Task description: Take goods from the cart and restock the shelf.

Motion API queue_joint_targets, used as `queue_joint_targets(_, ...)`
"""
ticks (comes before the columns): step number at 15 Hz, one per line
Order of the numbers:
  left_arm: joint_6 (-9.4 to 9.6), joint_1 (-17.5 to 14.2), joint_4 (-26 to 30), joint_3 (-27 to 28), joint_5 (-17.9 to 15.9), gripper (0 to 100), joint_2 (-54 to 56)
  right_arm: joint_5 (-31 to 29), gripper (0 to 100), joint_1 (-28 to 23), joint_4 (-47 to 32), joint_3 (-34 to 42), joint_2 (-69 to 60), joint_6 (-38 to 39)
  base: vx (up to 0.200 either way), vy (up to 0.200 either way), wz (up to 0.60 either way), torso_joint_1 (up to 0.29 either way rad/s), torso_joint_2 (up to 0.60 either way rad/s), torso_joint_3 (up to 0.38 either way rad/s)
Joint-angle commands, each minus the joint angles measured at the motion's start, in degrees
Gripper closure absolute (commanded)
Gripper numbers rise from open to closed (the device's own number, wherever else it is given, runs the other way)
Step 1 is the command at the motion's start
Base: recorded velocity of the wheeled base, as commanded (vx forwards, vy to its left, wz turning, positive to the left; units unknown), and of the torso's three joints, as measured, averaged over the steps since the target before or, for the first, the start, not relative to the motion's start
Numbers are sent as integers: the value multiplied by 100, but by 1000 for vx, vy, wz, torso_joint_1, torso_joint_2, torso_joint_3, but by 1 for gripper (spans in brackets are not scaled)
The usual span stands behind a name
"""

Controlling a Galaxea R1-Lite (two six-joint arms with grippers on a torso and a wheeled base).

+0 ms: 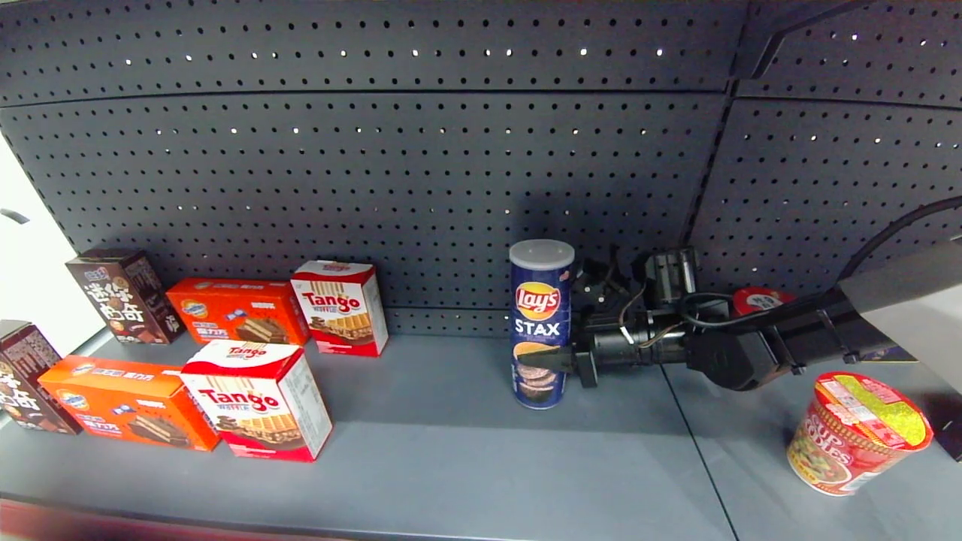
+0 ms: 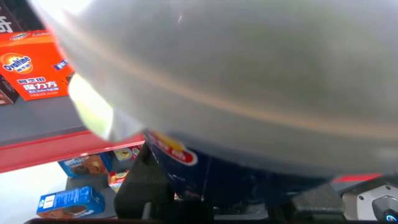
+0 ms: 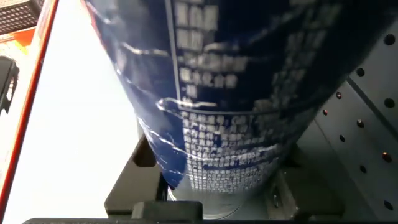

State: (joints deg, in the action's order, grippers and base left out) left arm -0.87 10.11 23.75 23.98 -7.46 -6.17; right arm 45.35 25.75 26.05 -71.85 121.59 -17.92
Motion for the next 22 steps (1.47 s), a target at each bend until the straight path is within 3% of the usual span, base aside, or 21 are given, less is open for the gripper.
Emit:
queue_joint_targets(1,-1,0,-2,-7,-1,100,2,-26,100,18,-4,13,-30,-1,0,0,0,0,0,0)
queue_joint_targets(5,-1,0,-2,-16,8,100,-7,-272,100,185,-4,180,-267,61,0,0,0,0,0,0)
queue_joint_targets(12,-1,0,-37,10,-19,100,2,-1002,100,783,5,1771,-2324,720,0,0,0,0,0,0)
queue_joint_targets(18,-1,0,-37,81,25,100,2,-1019,100,677,49,3353,-3748,746,0,0,0,0,0,0)
queue_joint_targets(19,-10,0,-37,89,25,100,2,-1002,100,598,322,3590,-3739,737,0,0,0,0,0,0)
queue_joint_targets(22,-379,-9,-90,116,192,100,2,-967,100,581,1710,4250,-3352,790,0,0,0,0,0,0)
